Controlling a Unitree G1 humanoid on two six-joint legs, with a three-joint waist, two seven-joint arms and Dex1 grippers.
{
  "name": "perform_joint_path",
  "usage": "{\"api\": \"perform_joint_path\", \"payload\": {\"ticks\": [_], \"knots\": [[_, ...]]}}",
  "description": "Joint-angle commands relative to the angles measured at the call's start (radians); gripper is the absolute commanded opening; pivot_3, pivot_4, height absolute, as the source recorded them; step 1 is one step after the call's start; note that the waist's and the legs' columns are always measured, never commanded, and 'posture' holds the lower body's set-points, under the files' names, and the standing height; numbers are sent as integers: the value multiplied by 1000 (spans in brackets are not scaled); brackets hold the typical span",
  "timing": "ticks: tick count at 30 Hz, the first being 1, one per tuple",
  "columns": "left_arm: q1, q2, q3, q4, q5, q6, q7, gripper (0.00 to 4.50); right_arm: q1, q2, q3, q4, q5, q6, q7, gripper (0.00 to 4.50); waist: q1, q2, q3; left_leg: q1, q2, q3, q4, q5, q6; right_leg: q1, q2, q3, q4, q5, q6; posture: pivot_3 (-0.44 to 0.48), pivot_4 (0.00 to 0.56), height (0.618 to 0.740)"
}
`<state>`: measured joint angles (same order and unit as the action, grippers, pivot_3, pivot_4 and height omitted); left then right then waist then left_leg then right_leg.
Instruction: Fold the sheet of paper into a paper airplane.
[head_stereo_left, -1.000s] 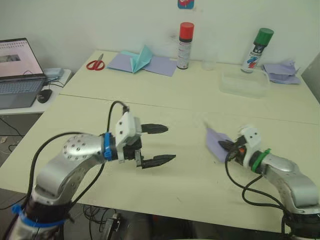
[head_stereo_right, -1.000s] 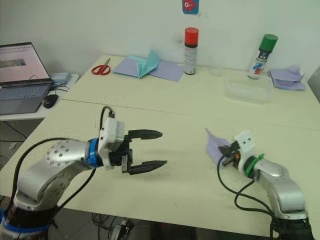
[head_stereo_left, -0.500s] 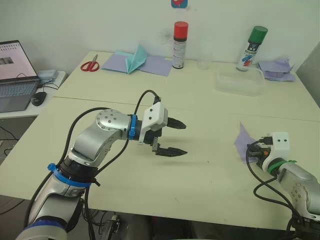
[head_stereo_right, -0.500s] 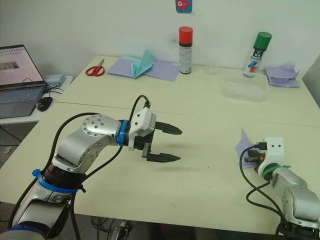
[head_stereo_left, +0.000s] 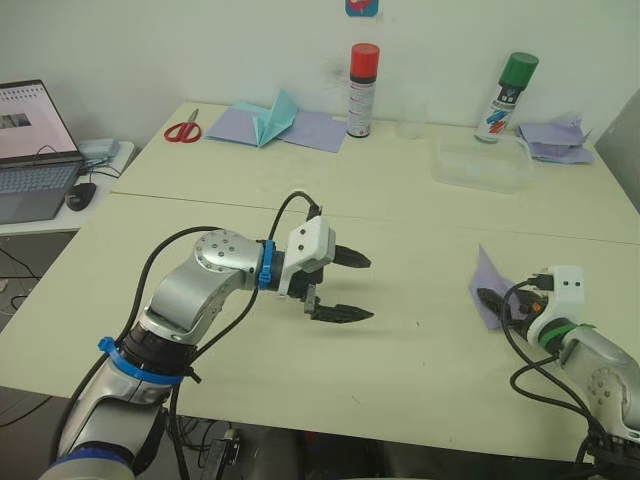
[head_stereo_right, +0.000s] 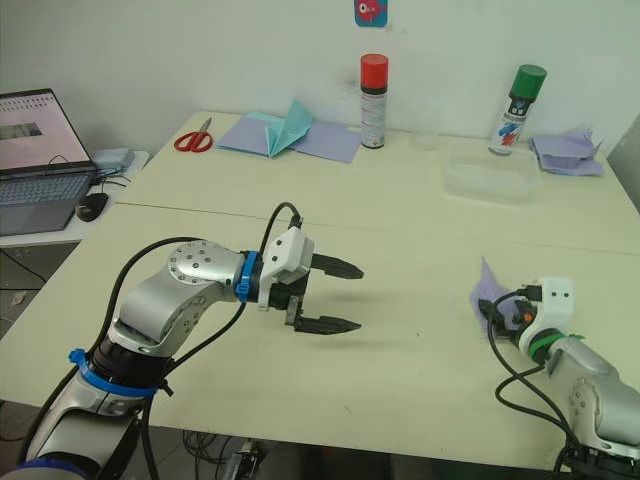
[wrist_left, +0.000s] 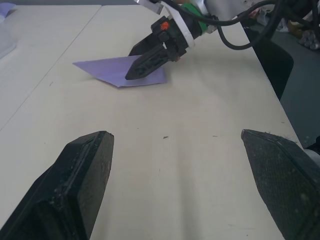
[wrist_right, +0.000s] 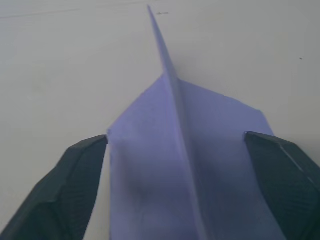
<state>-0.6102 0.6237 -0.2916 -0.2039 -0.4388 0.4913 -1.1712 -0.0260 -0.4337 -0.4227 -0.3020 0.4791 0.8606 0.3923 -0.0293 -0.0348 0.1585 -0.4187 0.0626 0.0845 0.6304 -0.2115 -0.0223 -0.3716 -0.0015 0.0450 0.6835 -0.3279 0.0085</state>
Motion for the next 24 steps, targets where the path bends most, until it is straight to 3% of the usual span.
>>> {"api": "perform_joint_path", "payload": {"ticks": [1, 5, 7, 9, 12, 15, 19, 24], "knots": [[-3, 10, 40, -23, -9, -15, -17, 4486, -6, -40, -47, -96, 51, 10, 4, 4479, 0, 1, 1, 0, 0, 0, 0, 0, 0, 0, 0, 0, 0, 0, 0, 0, 150, 740], [19, 55, 87, 46, 10, -67, -43, 4486, -42, -178, -41, -148, 78, -5, 104, 4479, -2, 4, 2, 0, 0, 0, 0, 0, 0, 0, 0, 0, 0, 0, 0, 0, 150, 740], [45, 94, 132, 102, 19, -104, -53, 4486, -43, -306, -32, -144, 93, -51, 254, 4479, -3, 7, 3, 0, 0, 1, 0, 0, 0, -1, 0, 1, 0, 0, 0, 0, 150, 740], [89, 169, 205, 172, 25, -144, -75, 4493, -23, -480, -46, -72, 88, -151, 496, 4497, -3, 9, 5, 0, 0, 0, 0, 0, 0, -1, 1, 0, 0, 0, 0, 0, 150, 740], [133, 230, 260, 209, 18, -166, -98, 4493, 4, -593, -52, 23, 74, -268, 676, 4497, 0, 5, 5, 0, 2, -1, -1, 0, 0, 0, 1, -1, -2, 0, 0, 0, 150, 740], [214, 279, 402, 162, -11, -119, -17, 4493, 30, -712, -68, 223, 21, -441, 901, 4497, 2, 5, 6, -1, 1, -1, -1, 0, 0, 0, 1, -1, -3, 0, 0, 0, 150, 740], [281, 293, 525, 74, -12, -43, 123, 4493, -14, -766, -51, 407, -28, -578, 981, 4497, 3, 3, 7, -2, -1, -1, 3, -1, 2, 0, -5, -1, -3, 0, 0, 0, 150, 740], [333, 288, 539, 16, 38, -51, 195, 4493, -102, -766, -13, 512, -53, -649, 992, 4497, 0, 4, 7, 1, 1, 0, 3, -1, 1, 3, -6, -1, -1, 0, 1, 0, 150, 740]]}}
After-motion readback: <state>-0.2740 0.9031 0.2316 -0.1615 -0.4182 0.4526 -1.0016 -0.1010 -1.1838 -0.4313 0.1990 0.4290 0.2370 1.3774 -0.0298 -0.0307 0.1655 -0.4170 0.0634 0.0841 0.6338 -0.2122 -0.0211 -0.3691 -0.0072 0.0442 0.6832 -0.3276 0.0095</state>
